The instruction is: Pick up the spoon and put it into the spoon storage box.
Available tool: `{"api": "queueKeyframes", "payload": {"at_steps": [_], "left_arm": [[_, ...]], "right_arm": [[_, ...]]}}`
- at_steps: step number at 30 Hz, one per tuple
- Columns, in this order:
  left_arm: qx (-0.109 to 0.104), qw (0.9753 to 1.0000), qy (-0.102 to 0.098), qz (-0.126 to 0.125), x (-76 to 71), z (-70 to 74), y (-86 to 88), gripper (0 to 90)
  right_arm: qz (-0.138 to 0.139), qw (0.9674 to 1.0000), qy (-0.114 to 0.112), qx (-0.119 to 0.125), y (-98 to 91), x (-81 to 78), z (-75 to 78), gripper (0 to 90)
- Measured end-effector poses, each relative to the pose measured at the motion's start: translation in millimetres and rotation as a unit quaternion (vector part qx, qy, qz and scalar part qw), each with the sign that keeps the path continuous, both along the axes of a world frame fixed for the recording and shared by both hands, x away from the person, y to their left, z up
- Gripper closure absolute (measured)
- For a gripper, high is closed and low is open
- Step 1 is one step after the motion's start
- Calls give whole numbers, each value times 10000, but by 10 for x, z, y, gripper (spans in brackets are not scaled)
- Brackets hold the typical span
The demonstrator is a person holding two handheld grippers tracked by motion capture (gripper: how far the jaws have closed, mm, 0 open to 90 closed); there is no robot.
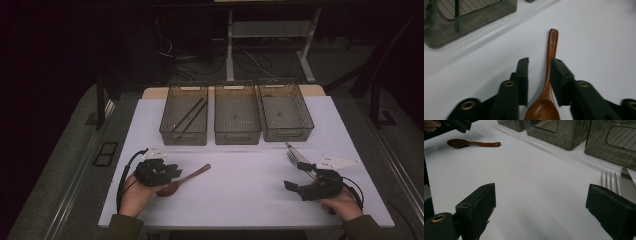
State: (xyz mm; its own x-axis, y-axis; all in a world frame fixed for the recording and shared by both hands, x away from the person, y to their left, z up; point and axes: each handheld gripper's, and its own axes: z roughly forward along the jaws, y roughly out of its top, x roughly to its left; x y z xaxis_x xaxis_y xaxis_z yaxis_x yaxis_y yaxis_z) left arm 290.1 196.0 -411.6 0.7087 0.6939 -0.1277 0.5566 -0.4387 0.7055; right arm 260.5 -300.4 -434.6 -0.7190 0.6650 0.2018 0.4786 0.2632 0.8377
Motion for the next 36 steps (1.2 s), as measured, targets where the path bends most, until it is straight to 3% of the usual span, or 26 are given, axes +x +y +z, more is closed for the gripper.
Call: {"api": "queueKeyframes", "payload": {"at_steps": [7,14,36], "left_arm": [[-124,9998,-98,141,-149,-13,111,475],[-240,9988,-107,406,-286,-110,251,382],[200,9993,205,236,-308,-288,240,380]], "right_arm": [[-2,10000,-4,5,-1,3,-2,85],[-3,10000,1,5,-2,4,-1,86],[-19,10000,-7,8,-3,4,-2,85]]}}
